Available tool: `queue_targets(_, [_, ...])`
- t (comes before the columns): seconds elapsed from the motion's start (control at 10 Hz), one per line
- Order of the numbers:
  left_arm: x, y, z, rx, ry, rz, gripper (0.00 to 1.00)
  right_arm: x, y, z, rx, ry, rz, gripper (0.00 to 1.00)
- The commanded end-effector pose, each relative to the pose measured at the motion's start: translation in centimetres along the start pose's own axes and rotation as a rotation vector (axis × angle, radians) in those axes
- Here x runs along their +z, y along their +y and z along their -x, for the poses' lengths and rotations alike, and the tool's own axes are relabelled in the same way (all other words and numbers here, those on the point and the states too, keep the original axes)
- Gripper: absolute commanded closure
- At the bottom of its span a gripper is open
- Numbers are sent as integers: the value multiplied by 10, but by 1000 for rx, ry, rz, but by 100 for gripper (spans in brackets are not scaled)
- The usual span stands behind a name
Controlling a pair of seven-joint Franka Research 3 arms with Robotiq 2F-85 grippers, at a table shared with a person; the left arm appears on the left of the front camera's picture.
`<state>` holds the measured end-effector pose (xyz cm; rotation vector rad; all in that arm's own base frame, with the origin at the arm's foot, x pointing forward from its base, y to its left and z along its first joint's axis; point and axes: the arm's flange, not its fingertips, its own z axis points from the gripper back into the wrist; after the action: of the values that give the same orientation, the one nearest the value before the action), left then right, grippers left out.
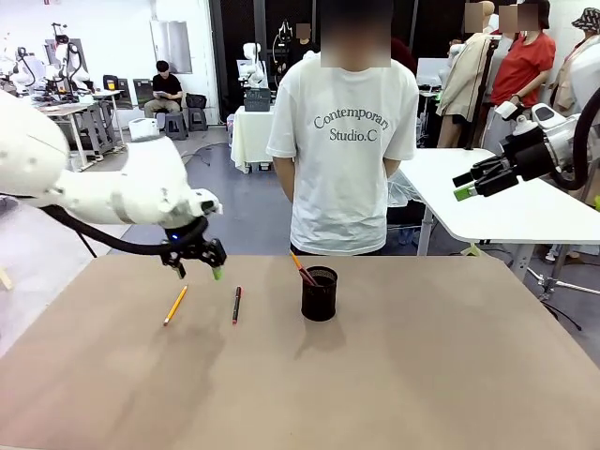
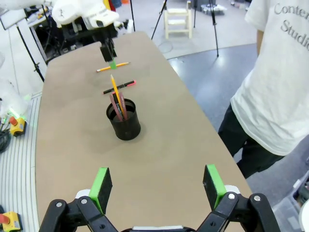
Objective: Place the pens into the pen holder.
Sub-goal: Pick up a writing instrument from the table and place it into the Pen holder.
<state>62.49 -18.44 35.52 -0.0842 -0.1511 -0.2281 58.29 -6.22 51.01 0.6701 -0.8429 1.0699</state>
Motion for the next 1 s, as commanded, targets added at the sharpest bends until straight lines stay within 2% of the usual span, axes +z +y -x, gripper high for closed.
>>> queue_targets(0.0, [-3,-9,-26,-23,50,-26,0,-1,-1,-3,3,1,3,0])
queue_targets(0.1, [-8,-12,-30,-34,45,-31,0,-1,-1,-3,3,1,3,0])
queue_targets(0.2, [1,-13,-30,-35,3,13,0,-1,-1,-3,3,1,3,0])
queue_targets(0.3, [-19,-15,-18,-35,35,-18,0,-1,-1,-3,3,1,3,0])
queue_targets(0.9, [-19,-15,-18,-35,35,-18,0,-1,-1,-3,3,1,3,0])
